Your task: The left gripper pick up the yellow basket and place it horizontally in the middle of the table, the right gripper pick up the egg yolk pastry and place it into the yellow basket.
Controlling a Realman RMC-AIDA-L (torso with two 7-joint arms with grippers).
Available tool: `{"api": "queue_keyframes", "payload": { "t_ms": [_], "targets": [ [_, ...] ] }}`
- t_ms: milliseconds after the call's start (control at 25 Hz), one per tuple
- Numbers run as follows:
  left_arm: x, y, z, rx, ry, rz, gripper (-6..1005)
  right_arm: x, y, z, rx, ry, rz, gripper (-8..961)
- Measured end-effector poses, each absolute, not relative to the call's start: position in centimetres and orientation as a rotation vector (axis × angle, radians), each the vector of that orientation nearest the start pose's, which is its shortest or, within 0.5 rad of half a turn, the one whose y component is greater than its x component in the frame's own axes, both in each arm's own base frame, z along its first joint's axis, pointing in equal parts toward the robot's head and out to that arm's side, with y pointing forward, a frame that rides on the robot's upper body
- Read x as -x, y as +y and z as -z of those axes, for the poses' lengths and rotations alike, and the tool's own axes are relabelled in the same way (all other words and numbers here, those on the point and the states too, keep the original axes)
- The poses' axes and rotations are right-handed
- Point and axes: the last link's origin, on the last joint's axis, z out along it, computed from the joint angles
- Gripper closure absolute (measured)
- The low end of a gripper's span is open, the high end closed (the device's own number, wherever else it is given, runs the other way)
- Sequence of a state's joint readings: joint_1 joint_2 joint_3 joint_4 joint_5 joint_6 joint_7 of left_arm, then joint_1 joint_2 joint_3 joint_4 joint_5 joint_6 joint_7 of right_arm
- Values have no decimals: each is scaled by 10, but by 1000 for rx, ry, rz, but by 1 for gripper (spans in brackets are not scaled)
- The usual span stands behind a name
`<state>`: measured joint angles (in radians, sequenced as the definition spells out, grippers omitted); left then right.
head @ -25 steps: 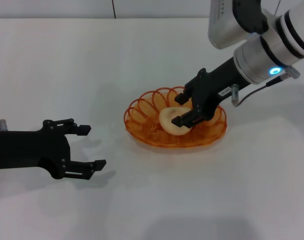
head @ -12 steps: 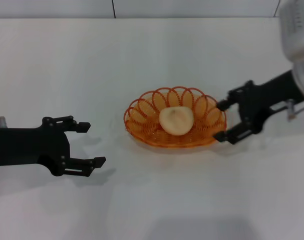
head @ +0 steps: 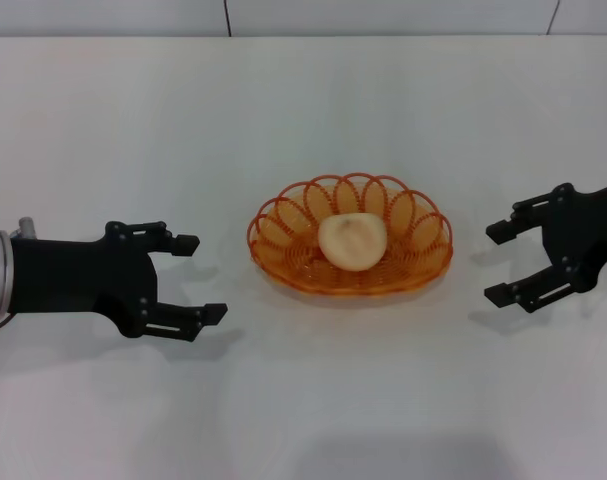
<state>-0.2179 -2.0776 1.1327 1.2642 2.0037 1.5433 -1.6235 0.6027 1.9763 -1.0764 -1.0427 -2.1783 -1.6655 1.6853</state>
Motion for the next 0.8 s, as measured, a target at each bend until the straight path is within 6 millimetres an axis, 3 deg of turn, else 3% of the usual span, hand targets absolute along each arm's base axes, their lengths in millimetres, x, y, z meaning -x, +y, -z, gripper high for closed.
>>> {"api": "queue_keyframes", "payload": {
  "t_ms": [800],
  "targets": [
    [248, 297, -22, 2888, -394, 223, 112, -236, 343, -49, 3010, 324, -70, 143]
  ]
}}
